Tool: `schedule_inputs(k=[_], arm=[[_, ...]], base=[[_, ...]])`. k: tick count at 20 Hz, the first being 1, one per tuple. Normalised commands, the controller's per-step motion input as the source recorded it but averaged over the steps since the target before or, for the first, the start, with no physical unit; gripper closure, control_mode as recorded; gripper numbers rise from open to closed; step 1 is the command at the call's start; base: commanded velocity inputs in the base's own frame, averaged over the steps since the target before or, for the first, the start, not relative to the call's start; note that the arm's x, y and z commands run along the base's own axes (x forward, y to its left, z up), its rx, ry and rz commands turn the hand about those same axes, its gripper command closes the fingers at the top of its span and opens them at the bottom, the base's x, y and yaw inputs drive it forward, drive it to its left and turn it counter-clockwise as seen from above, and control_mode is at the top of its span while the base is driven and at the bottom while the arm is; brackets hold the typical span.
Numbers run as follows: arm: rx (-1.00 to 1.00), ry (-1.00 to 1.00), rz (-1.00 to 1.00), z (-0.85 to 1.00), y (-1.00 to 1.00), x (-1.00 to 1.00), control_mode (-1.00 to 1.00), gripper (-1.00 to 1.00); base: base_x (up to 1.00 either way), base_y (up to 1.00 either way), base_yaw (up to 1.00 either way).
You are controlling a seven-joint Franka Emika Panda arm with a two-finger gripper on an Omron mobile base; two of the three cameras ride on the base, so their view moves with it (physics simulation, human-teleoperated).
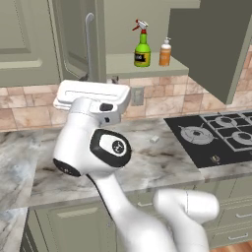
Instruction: Pick the soap dispenser and spray from the cabinet and place them on the counter.
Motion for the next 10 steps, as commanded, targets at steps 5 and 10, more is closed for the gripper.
schedule_inputs(k=[5, 10], arm=[[0.04, 0.02, 0.01, 0.15, -0.41, -0.54, -1.0, -1.0], [0.12, 0.06, 0.05, 0.16, -0.6, -0.1, -1.0, -1.0]], base=[[0.0, 0.0, 0.0], [0.0, 0.0, 0.0]])
